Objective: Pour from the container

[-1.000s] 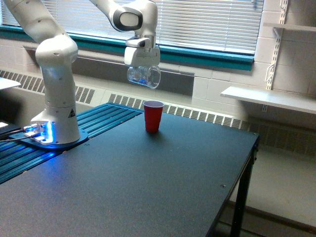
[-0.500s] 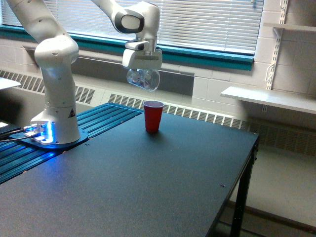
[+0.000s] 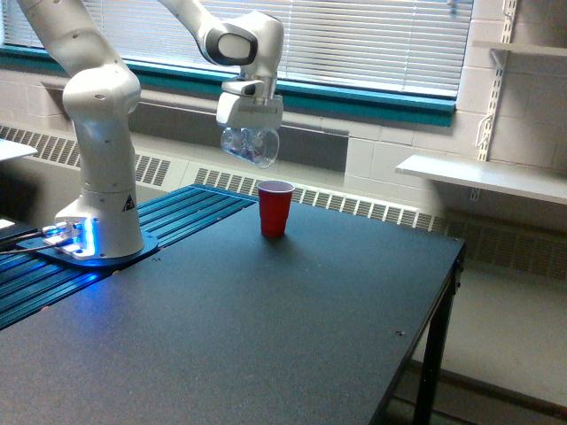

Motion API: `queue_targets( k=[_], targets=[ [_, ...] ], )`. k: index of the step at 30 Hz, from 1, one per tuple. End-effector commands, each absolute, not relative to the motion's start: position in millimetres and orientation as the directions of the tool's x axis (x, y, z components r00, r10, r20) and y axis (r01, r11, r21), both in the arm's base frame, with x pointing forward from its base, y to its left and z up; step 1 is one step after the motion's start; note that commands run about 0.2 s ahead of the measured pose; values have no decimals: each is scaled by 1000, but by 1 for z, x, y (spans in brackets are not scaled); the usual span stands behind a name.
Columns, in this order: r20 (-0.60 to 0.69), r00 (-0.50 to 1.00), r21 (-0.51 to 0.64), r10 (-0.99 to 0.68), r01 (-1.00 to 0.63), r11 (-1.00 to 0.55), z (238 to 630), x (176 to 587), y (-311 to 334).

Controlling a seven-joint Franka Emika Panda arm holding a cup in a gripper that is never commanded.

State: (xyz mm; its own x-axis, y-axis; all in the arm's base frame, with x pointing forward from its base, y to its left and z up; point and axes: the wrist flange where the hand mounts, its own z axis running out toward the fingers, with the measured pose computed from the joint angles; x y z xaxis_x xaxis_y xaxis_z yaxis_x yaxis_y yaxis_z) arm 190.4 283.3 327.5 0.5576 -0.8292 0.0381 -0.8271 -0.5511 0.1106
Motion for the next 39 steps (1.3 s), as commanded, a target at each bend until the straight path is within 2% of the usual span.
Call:
queue_targets(
  k=[1,14,30,39],
  targets=[
    [22,588,119,-809,-805,-582,323,185,293],
    [-29,524,239,-851,-823,-515,307,196,279],
    [-18,538,246,-843,-815,-525,314,202,289],
    [-26,561,256,-827,-796,-548,312,192,298]
  ],
)
